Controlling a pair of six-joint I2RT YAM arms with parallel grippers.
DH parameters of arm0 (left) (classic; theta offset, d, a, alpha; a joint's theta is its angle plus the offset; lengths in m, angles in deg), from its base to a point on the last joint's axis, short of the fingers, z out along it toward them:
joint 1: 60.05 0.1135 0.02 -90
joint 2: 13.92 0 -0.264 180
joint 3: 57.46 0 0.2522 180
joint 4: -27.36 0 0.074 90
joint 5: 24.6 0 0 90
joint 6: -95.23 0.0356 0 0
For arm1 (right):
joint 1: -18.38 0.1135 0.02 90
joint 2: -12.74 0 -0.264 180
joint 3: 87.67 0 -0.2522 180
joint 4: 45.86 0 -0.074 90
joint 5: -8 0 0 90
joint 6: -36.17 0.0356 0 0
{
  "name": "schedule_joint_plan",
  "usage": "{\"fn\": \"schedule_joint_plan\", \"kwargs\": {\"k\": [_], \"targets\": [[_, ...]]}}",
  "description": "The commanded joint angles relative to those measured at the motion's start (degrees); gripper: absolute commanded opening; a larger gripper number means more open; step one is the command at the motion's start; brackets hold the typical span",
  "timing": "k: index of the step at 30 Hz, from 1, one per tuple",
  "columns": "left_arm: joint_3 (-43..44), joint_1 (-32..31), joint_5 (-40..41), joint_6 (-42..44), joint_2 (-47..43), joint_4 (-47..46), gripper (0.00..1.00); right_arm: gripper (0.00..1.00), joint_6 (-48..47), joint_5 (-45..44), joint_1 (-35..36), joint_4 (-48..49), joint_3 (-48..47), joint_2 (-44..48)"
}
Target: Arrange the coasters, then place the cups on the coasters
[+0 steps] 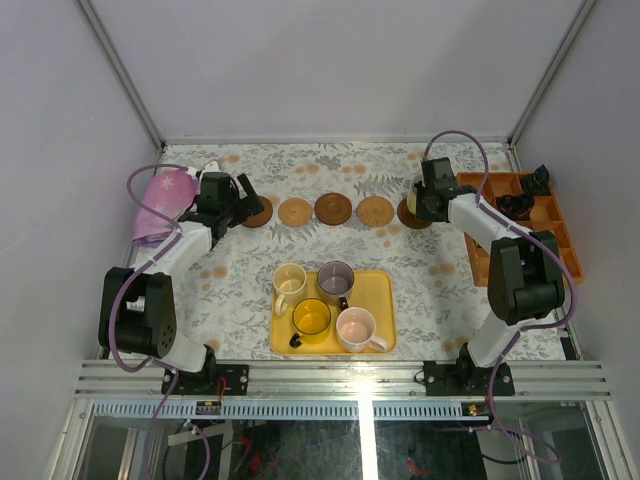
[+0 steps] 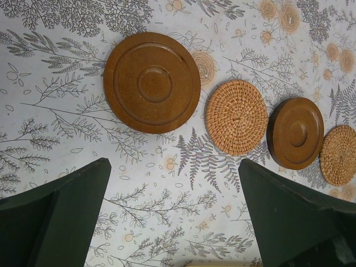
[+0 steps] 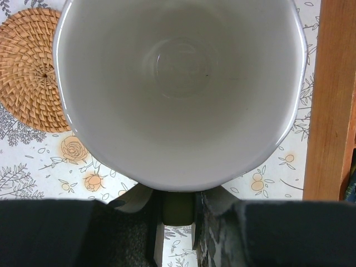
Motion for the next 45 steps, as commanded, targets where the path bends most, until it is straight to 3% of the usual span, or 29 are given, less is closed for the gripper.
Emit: {"fn": "schedule_joint_plan", "kwargs": {"k": [1, 26, 30, 34, 45], "targets": [[0.45, 0.26, -0.28, 0.79, -0.04, -0.78, 1.00, 0.00, 0.07, 0.66, -0.18, 3.84, -4.17, 0.60], [0.11, 0.31, -0.65, 0.51, 0.12, -0.94, 1.00, 0.00, 0.58, 0.29, -0.21, 2.45, -5.11, -1.95], [-0.03, 0.29, -0.59, 0.51, 0.02, -0.92, 1.00, 0.11, 0.83, 0.26, -0.21, 1.75, -5.35, -1.83], [-0.20, 0.30, -0.47, 0.51, -0.07, -0.87, 1.00, 0.29, 1.10, 0.45, -0.21, 0.57, -5.35, -1.23], [-0.78, 0.30, -0.25, 1.12, -1.74, -1.25, 1.00, 0.49, 3.25, 0.02, -0.09, -1.62, -1.80, 2.80]]}}
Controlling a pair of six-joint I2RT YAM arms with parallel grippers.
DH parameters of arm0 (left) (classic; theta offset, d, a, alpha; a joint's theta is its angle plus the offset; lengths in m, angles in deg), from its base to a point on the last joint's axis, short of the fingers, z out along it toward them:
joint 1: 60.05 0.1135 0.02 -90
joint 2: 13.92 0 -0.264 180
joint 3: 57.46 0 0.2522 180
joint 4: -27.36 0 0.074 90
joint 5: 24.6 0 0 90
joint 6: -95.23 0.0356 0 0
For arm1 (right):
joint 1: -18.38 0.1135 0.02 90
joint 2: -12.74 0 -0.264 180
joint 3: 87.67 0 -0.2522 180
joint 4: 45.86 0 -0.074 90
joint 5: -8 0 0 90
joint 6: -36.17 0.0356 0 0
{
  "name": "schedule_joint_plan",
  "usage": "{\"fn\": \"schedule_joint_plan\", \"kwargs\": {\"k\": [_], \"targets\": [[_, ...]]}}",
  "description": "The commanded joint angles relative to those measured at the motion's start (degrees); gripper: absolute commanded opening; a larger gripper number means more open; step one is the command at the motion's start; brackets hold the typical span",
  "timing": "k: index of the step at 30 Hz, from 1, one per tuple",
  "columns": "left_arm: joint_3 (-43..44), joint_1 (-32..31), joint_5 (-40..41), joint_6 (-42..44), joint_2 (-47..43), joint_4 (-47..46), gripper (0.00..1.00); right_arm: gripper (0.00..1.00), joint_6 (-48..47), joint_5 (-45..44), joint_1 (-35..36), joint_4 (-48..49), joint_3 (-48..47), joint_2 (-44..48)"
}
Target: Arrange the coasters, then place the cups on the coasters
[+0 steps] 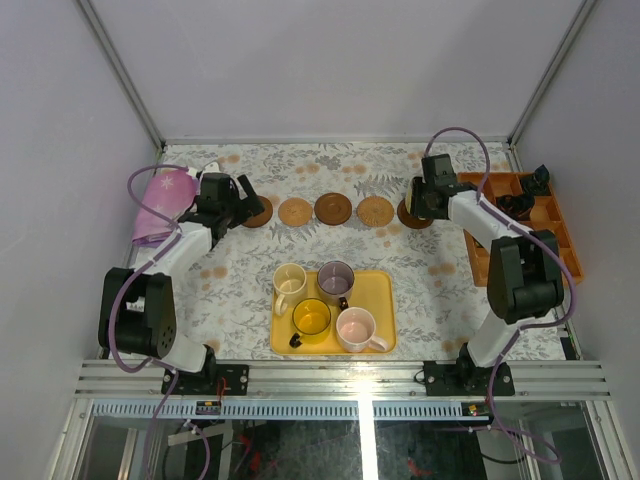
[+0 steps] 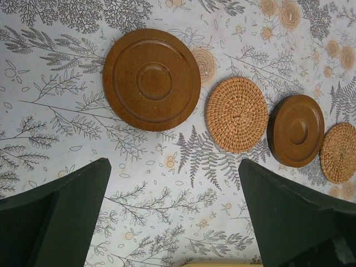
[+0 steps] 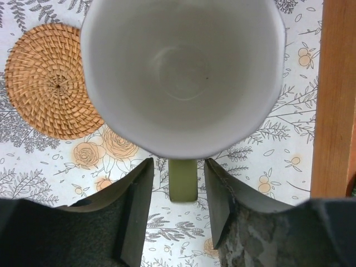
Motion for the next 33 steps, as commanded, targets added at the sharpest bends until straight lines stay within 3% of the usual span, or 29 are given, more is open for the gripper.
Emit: {"fn": "schedule_joint_plan", "kwargs": {"k": [1, 16, 23, 33], "targets": [[-0.48, 0.32, 0.07, 1.06, -1.63, -1.13, 1.00, 0.51, 1.28, -0.52, -0.12, -0.96, 0.78, 5.69], [-2.05, 0.33, -1.34, 0.67, -3.81, -0.60, 1.00, 0.76, 2.09, -0.13, 1.28, -4.96, 7.98, 22.79], [-4.51, 0.32, -3.98, -0.09, -6.73, -1.22, 1.00, 0.75, 2.69, 2.79, 9.17, -6.76, 15.64, 33.64], [-5.61, 0.32, -8.25, -0.93, -8.32, -2.55, 0.99, 0.68, 6.13, 9.31, 17.02, -13.54, 20.99, 40.97]]}}
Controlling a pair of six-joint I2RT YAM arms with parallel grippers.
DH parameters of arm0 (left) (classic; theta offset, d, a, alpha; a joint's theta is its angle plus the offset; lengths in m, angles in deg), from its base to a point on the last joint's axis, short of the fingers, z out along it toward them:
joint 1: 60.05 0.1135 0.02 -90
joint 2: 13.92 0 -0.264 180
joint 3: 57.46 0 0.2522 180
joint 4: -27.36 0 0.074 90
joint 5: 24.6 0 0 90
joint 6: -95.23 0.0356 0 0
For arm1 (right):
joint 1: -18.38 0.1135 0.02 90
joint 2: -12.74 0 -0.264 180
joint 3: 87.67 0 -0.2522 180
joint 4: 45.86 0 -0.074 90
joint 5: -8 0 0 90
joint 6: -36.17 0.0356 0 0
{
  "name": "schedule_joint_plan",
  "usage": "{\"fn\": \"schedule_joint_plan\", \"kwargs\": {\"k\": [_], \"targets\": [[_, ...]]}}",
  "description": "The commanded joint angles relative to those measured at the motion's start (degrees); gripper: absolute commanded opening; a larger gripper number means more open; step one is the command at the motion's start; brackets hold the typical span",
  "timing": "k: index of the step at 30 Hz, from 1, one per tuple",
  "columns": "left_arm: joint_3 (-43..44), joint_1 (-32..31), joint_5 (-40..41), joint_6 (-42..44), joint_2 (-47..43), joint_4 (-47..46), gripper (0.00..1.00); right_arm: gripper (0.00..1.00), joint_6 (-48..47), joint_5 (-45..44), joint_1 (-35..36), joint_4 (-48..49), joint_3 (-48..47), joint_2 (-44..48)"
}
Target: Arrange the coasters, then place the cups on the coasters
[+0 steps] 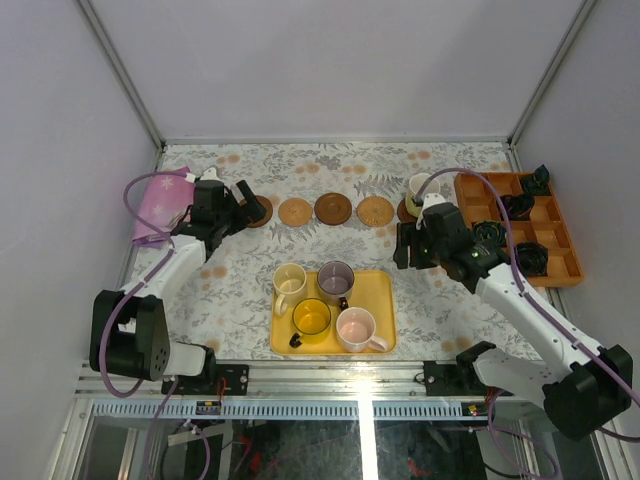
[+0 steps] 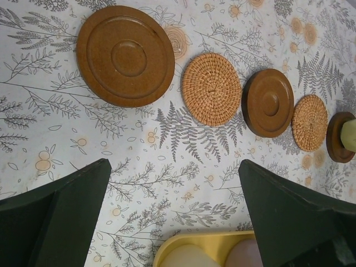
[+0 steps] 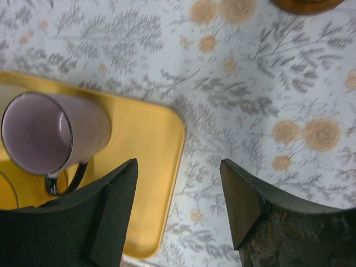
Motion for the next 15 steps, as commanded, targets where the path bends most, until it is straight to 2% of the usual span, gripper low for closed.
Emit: {"fn": "schedule_joint_plan", "kwargs": {"k": [1, 9, 15], "targets": [[-0.91, 0.32, -2.85, -0.66, -0.97, -2.70, 0.99, 0.67, 2.27, 3.54, 2.53, -5.09, 1.64, 3.44], [-1.79, 0.08, -3.04, -0.73, -1.83, -3.25, 0.99, 0.62, 4.99, 7.41, 8.48, -9.36, 5.82, 6.10], [-0.99, -0.54, -2.06, -0.14, -1.70, -2.37, 0.99, 0.63, 6.15, 7.87, 13.00, -6.00, 4.98, 3.36]]}}
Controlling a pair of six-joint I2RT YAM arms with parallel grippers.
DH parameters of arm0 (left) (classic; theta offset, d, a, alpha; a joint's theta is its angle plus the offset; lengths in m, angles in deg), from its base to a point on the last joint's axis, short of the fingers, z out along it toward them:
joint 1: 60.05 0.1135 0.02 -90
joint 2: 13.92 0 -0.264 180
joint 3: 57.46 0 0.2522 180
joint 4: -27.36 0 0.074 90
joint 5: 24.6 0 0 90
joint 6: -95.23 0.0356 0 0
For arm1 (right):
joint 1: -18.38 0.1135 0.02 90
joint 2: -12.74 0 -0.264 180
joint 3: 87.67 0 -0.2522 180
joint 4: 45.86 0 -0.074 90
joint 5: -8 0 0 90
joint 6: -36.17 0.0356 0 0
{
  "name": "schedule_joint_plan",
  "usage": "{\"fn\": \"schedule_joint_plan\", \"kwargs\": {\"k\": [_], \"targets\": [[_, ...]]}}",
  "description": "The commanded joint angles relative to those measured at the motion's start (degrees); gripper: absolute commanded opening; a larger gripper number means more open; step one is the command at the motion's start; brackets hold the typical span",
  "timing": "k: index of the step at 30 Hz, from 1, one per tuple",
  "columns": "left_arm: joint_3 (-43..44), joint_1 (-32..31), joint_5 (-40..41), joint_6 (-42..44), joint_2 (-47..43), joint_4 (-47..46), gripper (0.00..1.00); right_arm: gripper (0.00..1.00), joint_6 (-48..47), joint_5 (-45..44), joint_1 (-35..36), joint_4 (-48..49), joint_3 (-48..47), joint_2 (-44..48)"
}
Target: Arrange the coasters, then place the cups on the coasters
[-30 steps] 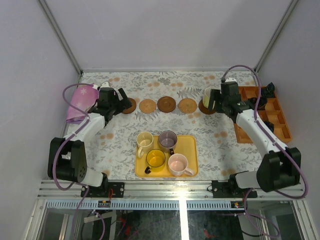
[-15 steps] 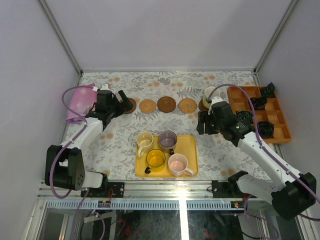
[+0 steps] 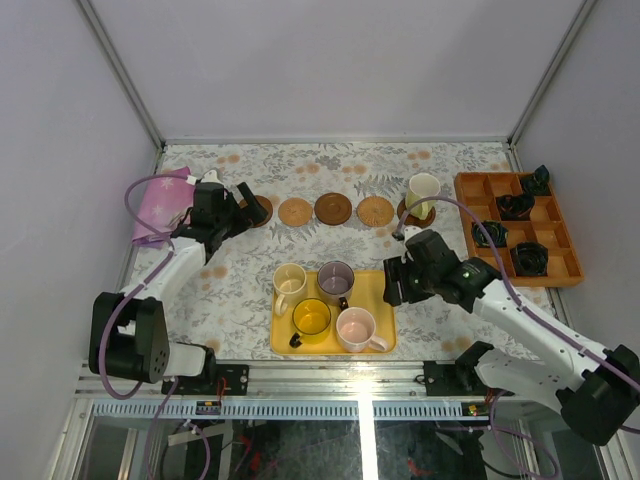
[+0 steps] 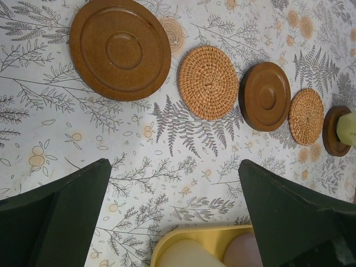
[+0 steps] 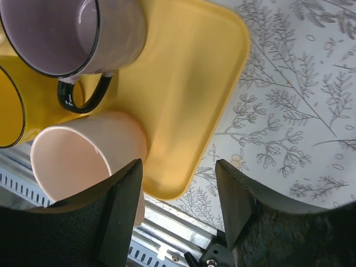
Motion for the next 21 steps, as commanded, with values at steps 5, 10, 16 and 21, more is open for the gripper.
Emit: {"fn": "schedule_joint_plan", "kwargs": {"k": [5, 10, 16, 21], "targets": [[0.55, -0.53, 1.25, 0.57, -0.95, -0.66, 0.99, 0.69, 1.13, 0.48, 6.46, 7.88, -5.08, -7.78], [0.79, -0.62, 1.45, 1.09, -1.20, -0.11, 0.99, 0.85, 0.18, 1.05, 8.40, 13.04, -8.31, -11.89], [1.25, -0.62, 1.78, 1.29, -1.45, 0.38, 0.99, 0.87, -1.84, 2.56, 10.05, 15.37, -11.51, -17.35], [1.25, -0.64, 1.92, 1.21, -1.66, 0.53, 0.99, 0.86, -2.89, 2.27, 11.82, 14.78, -13.28, -20.94]]}}
